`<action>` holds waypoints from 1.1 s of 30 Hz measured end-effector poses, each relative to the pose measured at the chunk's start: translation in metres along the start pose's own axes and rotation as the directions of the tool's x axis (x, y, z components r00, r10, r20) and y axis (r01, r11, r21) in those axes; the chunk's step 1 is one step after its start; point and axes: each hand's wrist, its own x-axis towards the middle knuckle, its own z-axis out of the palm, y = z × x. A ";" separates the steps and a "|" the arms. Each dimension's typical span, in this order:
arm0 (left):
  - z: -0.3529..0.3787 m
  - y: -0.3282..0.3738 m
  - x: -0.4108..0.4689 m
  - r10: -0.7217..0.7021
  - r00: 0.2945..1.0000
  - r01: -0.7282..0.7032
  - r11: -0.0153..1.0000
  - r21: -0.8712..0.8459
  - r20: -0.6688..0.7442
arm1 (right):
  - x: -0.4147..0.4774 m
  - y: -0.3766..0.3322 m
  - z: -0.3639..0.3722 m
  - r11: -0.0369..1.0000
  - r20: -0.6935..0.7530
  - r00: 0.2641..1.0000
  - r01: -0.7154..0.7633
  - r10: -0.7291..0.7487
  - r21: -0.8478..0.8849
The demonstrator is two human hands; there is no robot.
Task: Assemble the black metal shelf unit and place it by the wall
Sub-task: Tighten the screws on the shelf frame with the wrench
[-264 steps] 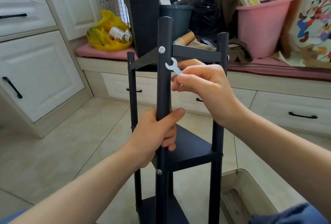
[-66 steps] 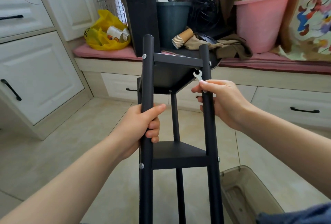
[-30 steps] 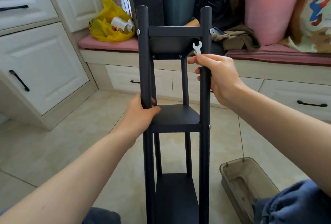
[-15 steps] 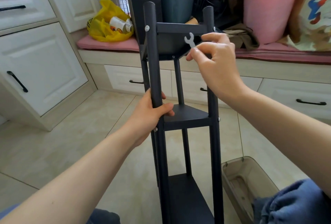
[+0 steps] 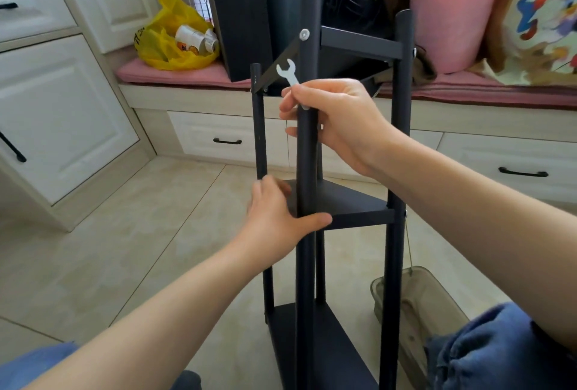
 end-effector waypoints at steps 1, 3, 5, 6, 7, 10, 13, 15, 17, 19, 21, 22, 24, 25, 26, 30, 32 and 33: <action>0.000 -0.001 -0.002 -0.092 0.995 0.093 0.995 -0.026 0.041 | 0.000 0.000 -0.001 1.000 0.002 1.000 -0.003 0.003 0.006; 0.000 -0.008 -0.007 -0.244 0.949 0.255 0.967 -0.028 0.199 | 0.000 0.000 -0.003 1.000 -0.003 1.000 -0.005 0.005 0.012; 0.005 -0.019 -0.011 -0.326 0.886 0.333 0.942 0.036 0.331 | 0.000 0.001 -0.004 1.000 -0.010 1.000 -0.002 0.002 0.007; 0.009 -0.024 -0.013 -0.328 0.865 0.338 0.940 0.044 0.379 | 0.000 0.002 -0.004 1.000 -0.012 1.000 0.000 0.000 0.003; 0.014 -0.028 -0.014 -0.302 0.856 0.323 0.946 0.022 0.419 | 0.001 0.002 -0.004 1.000 -0.013 1.000 0.002 -0.001 0.001; 0.027 -0.031 -0.021 -0.168 0.855 0.284 0.944 -0.171 0.491 | 0.003 0.003 -0.004 0.999 -0.021 1.000 0.006 -0.006 0.035; 0.034 -0.032 -0.026 -0.105 0.902 0.248 0.920 -0.303 0.419 | 0.004 0.004 -0.006 0.998 -0.024 1.000 0.016 -0.014 0.065; 0.036 -0.032 -0.028 -0.090 0.916 0.224 0.923 -0.313 0.391 | 0.003 0.006 -0.006 0.998 -0.014 0.999 0.052 -0.052 0.020; 0.037 -0.032 -0.032 -0.080 0.916 0.224 0.915 -0.337 0.393 | 0.002 0.008 -0.008 0.997 -0.001 0.997 0.076 -0.076 -0.029; 0.038 -0.031 -0.037 -0.077 0.912 0.245 0.890 -0.384 0.403 | 0.002 0.011 -0.012 0.996 0.003 0.997 0.077 -0.077 -0.041; 0.039 -0.031 -0.040 -0.072 0.911 0.261 0.863 -0.432 0.407 | 0.003 0.016 -0.018 0.998 0.000 0.998 0.060 -0.060 -0.026; 0.041 -0.032 -0.042 -0.066 0.915 0.257 0.856 -0.448 0.398 | 0.003 0.019 -0.021 0.999 -0.004 0.999 0.049 -0.049 -0.017; 0.046 -0.034 -0.044 -0.051 0.936 0.221 0.855 -0.470 0.348 | 0.004 0.024 -0.025 1.000 -0.014 0.999 0.028 -0.028 -0.009; 0.049 -0.035 -0.046 -0.041 0.951 0.190 0.858 -0.478 0.305 | 0.004 0.026 -0.026 1.000 -0.020 1.000 0.020 -0.020 -0.011; 0.052 -0.035 -0.047 -0.029 0.966 0.155 0.860 -0.487 0.256 | 0.005 0.027 -0.027 1.000 -0.024 1.000 0.013 -0.014 -0.013; 0.067 -0.039 -0.053 -0.017 0.999 0.030 0.867 -0.497 0.031 | 0.007 0.027 -0.024 0.998 -0.038 0.999 -0.013 0.010 -0.059; 0.073 -0.041 -0.054 -0.008 0.999 -0.019 0.880 -0.474 -0.054 | 0.007 0.026 -0.022 0.992 -0.066 0.997 -0.032 0.024 -0.121; 0.075 -0.041 -0.053 0.000 0.997 -0.039 0.884 -0.465 -0.083 | 0.007 0.025 -0.021 0.986 -0.086 0.996 -0.042 0.028 -0.164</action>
